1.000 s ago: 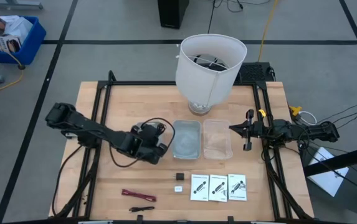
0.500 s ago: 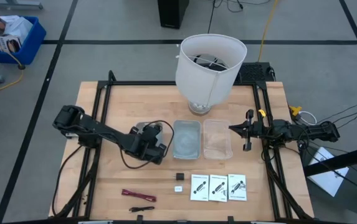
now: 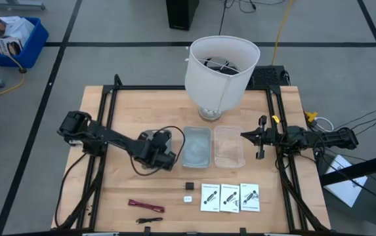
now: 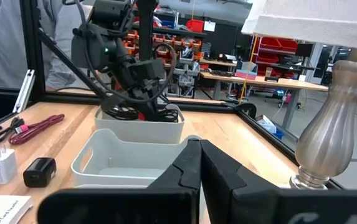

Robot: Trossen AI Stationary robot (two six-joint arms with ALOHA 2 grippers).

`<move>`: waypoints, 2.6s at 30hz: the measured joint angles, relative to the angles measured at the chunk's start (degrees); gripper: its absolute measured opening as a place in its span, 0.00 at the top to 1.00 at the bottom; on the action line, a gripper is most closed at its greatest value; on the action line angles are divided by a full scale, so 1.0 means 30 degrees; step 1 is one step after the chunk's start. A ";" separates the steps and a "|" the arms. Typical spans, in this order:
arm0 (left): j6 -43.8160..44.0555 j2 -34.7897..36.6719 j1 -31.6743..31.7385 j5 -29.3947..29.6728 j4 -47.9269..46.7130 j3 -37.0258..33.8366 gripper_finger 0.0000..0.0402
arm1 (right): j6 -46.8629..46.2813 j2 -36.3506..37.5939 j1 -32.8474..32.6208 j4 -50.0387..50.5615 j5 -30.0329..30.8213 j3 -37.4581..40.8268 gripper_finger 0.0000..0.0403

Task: Pick and place items into bin
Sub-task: Put the top black charger cable into the left gray bin, then put the pink charger cable into the left gray bin

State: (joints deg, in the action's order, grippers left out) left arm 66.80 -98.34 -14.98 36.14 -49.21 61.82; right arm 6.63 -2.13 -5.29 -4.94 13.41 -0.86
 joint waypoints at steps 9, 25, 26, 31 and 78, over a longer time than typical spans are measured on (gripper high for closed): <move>-0.0203 -0.0870 0.0400 -0.0546 0.0388 0.0000 0.93 | 0.0000 -0.0014 -0.0004 0.0002 0.0005 0.0001 1.00; -0.2060 -0.0303 0.0277 -0.0680 0.0877 0.0007 0.72 | 0.0002 -0.0175 -0.0004 -0.0001 0.0000 0.0000 1.00; -0.2113 -0.0061 0.0220 -0.0598 0.0877 0.0007 0.70 | 0.0000 -0.0175 -0.0002 0.0000 0.0000 0.0001 1.00; -0.3109 0.1548 -0.0188 -0.0333 0.0396 0.0007 0.59 | 0.0000 -0.0175 -0.0004 0.0004 0.0000 0.0000 1.00; -0.6578 0.0354 -1.0516 -0.6944 0.6699 0.0007 0.64 | 0.0003 -0.0168 -0.0001 0.0001 -0.0003 0.0000 1.00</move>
State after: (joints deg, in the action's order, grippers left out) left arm 47.07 -97.27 -46.52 15.31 -29.11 61.84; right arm 6.64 -2.63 -5.29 -4.94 13.40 -0.86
